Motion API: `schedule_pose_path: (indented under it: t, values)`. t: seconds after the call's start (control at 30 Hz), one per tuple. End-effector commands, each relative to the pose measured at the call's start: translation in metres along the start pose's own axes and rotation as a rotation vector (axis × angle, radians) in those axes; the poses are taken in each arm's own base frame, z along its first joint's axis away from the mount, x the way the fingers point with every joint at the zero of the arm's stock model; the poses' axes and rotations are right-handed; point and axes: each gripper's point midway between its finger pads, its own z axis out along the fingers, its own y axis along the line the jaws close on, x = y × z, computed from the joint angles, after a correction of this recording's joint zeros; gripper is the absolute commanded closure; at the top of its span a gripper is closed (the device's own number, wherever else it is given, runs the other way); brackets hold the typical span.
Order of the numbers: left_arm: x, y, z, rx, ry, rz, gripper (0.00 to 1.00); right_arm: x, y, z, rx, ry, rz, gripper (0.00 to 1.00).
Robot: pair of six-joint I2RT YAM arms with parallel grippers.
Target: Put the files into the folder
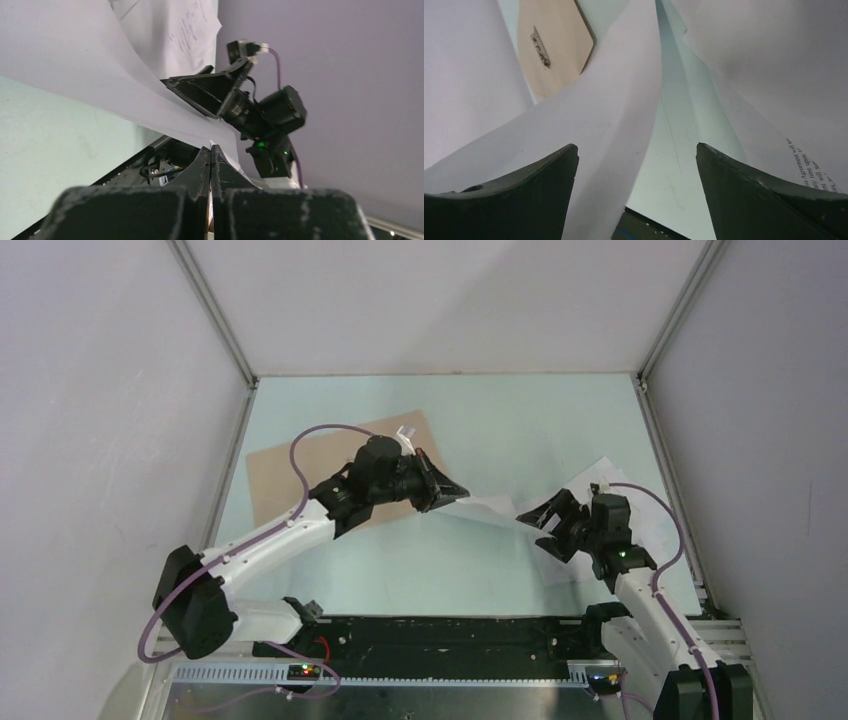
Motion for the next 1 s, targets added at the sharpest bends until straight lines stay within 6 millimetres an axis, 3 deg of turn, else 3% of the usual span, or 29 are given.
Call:
schedule_pose_path:
  t: [0.0,0.1,0.33,0.5,0.67,0.77,0.9,0.93,0.97]
  values:
    - [0.008,-0.028,-0.016,0.081,0.032,0.064,1.00,0.013,0.016,0.001,-0.129,0.089,0.133,0.07]
    - [0.012,-0.030,-0.020,0.089,0.038,0.075,1.00,0.018,0.025,0.004,-0.191,0.138,0.214,0.08]
    - [0.037,-0.026,-0.030,0.101,0.085,0.115,1.00,0.043,0.008,0.001,-0.188,0.193,0.350,0.11]
    - [0.056,0.001,-0.041,0.072,0.109,0.111,1.00,0.046,0.017,0.001,-0.216,0.200,0.386,0.18]
    - [0.065,0.022,-0.049,0.055,0.097,0.097,1.00,0.073,0.024,0.008,-0.195,0.242,0.367,0.18]
    - [0.067,0.035,-0.056,0.048,0.078,0.078,1.00,0.089,0.011,0.013,-0.155,0.243,0.368,0.17]
    - [0.068,0.047,-0.061,0.035,0.061,0.028,1.00,0.095,-0.013,0.011,-0.093,0.183,0.338,0.14]
    - [0.068,0.049,-0.062,0.032,0.053,0.009,1.00,0.098,-0.026,0.012,-0.046,0.171,0.349,0.13]
    - [0.067,0.050,-0.063,0.029,0.044,0.001,1.00,0.095,-0.022,0.008,-0.075,0.154,0.338,0.12]
